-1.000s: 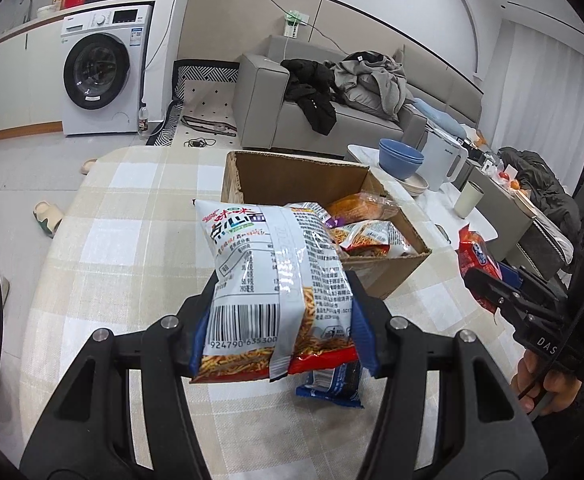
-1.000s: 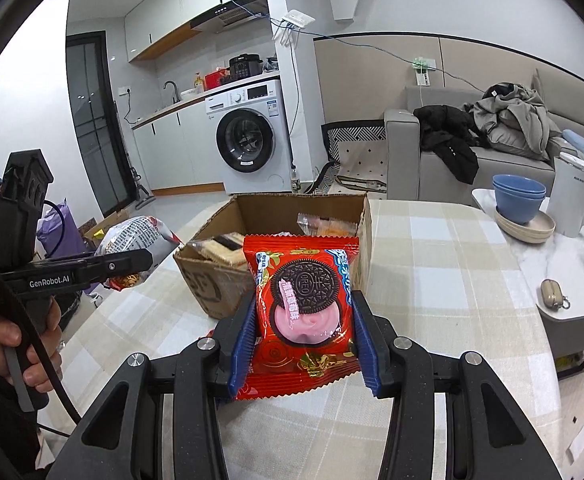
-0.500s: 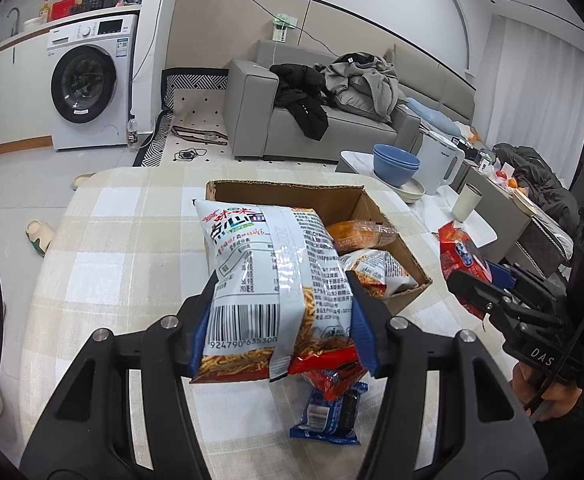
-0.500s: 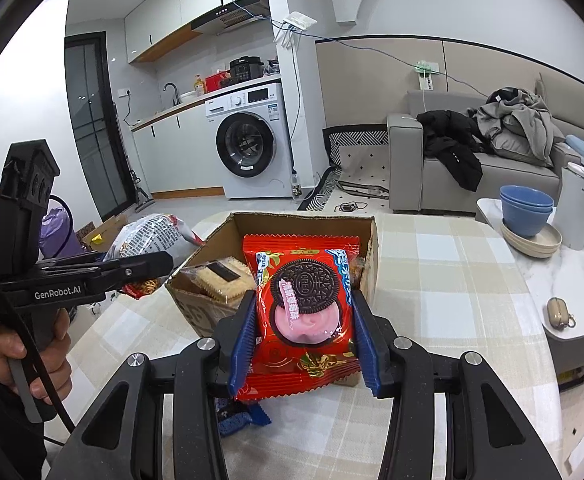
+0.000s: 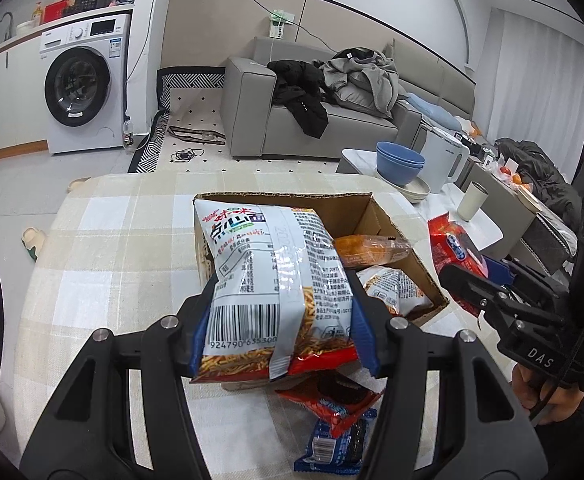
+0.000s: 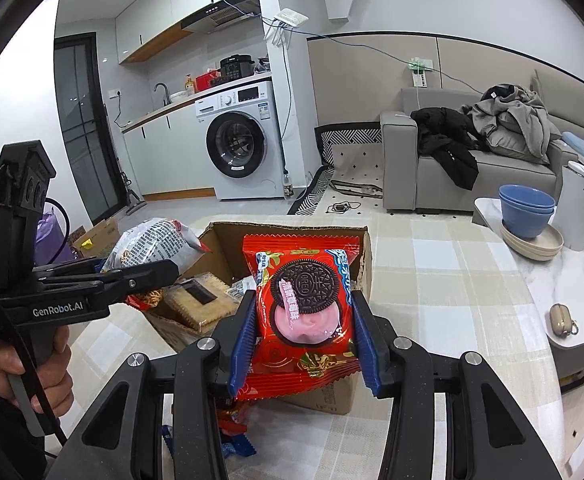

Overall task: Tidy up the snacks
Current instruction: 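Lift both held packs and carry them over the cardboard box, then open both grippers to drop the Oreo pack and noodle bag into the box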

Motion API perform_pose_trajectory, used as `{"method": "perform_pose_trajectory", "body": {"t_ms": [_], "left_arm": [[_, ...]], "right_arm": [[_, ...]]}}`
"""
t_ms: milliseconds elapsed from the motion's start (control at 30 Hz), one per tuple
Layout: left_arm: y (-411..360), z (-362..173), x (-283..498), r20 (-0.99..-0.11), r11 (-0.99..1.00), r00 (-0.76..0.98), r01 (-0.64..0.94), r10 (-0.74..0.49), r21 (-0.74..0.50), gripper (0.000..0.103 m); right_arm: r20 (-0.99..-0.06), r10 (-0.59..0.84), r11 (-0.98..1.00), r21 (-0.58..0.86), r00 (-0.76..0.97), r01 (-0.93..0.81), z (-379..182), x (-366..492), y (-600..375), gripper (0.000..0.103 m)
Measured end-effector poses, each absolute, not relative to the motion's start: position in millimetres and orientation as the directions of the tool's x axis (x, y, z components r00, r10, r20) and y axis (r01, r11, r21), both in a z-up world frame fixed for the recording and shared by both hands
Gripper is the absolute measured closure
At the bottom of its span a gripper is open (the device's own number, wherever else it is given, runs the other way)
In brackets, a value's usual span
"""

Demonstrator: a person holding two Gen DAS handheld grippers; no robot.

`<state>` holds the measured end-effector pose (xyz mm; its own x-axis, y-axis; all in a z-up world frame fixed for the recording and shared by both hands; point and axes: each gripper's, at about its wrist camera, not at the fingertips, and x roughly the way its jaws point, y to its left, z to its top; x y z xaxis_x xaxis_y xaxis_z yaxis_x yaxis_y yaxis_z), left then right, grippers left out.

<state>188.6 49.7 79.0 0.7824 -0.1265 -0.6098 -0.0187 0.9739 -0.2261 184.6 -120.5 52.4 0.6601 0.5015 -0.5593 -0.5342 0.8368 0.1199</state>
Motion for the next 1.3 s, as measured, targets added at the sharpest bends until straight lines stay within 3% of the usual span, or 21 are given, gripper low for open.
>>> {"method": "perform_pose_trajectory", "body": {"t_ms": [700, 1000, 1300], "left_arm": [[29, 50, 258, -0.651, 0.985, 0.752, -0.014, -0.104, -0.174, 0.049], [24, 38, 276, -0.671, 0.986, 0.734, -0.017, -0.099, -0.164, 0.048], [22, 36, 287, -0.685, 0.989, 0.723, -0.011, -0.092, -0.145, 0.048]], "right_arm": [[-0.556, 0.491, 0.838, 0.089, 0.671, -0.539, 50, 234, -92, 0.058], [-0.631, 0.472, 0.834, 0.095, 0.615, -0.544, 31, 262, -78, 0.058], [-0.635, 0.485, 0.821, 0.093, 0.602, -0.563, 32, 267, -79, 0.054]]}}
